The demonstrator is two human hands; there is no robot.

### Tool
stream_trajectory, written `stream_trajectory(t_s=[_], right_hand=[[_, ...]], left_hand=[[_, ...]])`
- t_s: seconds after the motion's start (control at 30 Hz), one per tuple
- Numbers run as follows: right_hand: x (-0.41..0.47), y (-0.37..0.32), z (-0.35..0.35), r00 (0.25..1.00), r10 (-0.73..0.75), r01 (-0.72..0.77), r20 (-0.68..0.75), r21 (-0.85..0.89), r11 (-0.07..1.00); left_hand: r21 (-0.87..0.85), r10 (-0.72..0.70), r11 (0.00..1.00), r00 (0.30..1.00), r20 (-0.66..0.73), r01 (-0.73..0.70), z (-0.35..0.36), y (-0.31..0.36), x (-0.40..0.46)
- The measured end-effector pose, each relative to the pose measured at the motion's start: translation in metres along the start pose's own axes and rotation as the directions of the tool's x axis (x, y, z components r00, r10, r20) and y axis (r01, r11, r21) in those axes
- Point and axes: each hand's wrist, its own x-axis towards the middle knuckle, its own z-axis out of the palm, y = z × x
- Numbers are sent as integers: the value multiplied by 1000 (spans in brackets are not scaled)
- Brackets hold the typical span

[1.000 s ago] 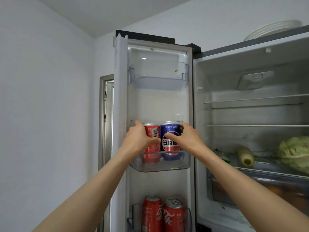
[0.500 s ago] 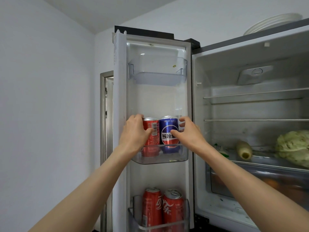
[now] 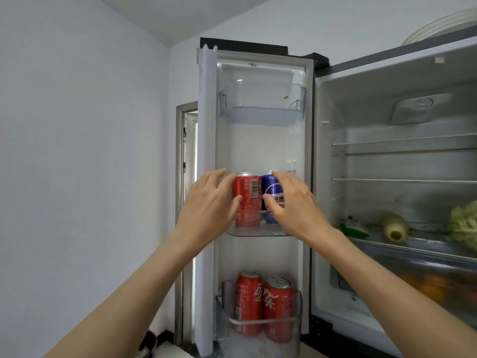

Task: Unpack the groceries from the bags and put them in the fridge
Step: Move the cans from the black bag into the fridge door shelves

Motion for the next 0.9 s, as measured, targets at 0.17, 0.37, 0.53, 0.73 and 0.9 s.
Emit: stream_trajectory(t_s=[0.17,0.37,0.53,0.73,0.9], right_hand=[[-21,-43,9,993,-119,119,-1,-52,992],[-65,-135,55,990,-142,138,20,129,982],[-140,-246,122,962,-180,125,207,252,960],[-227,-371,181,891,-245,107,381,349,931],[-282,-442,230,819,-303,84,487,421,903]], left_hand=[[88,-7,996,998,55,2,-28,-26,-32],[132,-144,982,988,60,135,-81,-83,-120],[181,-325,936,939,116,302,-144,-143,-241],[294,-514,845,829,219,446,-227,-199,-370],[435,-659,735,699,278,520,-280,-242,-458]])
